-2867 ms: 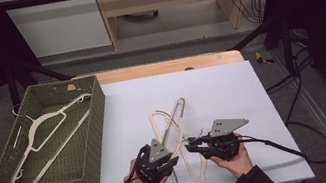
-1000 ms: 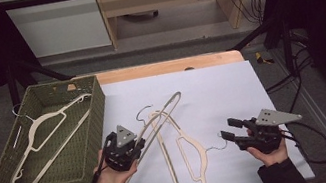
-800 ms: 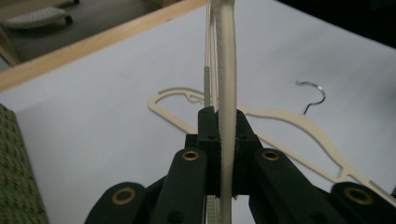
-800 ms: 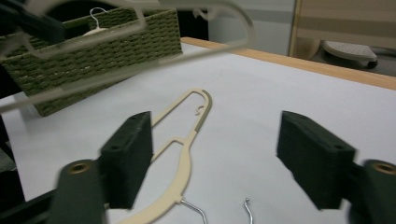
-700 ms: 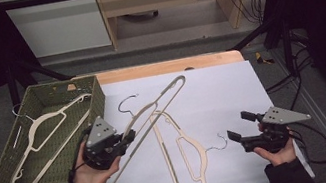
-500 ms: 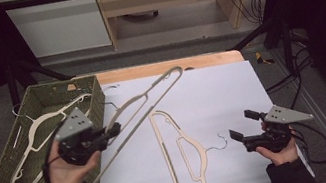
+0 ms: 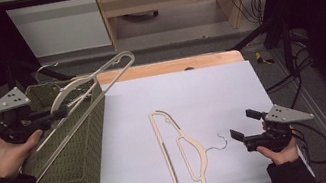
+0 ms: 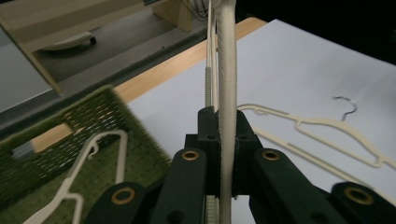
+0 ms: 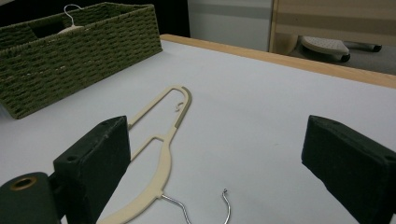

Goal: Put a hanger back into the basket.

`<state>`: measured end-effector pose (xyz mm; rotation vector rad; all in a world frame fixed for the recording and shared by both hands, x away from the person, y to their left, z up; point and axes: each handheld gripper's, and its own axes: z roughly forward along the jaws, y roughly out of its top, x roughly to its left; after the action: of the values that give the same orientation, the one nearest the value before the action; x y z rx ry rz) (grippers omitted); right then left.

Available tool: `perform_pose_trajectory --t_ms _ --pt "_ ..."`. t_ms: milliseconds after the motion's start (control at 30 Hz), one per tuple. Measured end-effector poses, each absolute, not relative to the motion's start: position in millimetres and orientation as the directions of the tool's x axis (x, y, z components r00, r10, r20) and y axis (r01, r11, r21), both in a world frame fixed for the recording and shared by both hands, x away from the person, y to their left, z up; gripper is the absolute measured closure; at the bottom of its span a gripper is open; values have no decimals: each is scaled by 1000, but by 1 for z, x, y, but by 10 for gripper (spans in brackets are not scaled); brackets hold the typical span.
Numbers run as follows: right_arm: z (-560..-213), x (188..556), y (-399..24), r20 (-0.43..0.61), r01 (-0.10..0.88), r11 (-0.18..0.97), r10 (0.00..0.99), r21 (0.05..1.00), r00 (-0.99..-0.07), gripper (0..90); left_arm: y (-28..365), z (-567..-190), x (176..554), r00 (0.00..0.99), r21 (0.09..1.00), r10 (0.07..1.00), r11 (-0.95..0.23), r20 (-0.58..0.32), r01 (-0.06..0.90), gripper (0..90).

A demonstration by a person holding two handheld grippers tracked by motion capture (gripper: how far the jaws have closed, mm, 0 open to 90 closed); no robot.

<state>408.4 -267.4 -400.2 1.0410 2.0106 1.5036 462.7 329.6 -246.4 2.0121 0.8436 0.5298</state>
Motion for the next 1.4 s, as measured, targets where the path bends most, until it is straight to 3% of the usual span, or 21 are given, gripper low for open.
perform_pose_trajectory --t_ms 467,767,1067,1400 --pt "-402 409 -266 97 316 141 769 938 -631 86 410 -289 493 605 812 796 -365 18 456 855" --pt "-402 409 -267 98 318 142 769 938 -631 86 427 -301 497 604 793 797 -377 14 478 855" --pt "-402 409 -267 101 323 143 769 935 -632 87 448 -320 496 546 798 837 -312 -25 515 856" --pt "-402 409 -267 101 323 143 768 935 -632 88 442 -356 503 518 749 849 -277 -102 601 847"
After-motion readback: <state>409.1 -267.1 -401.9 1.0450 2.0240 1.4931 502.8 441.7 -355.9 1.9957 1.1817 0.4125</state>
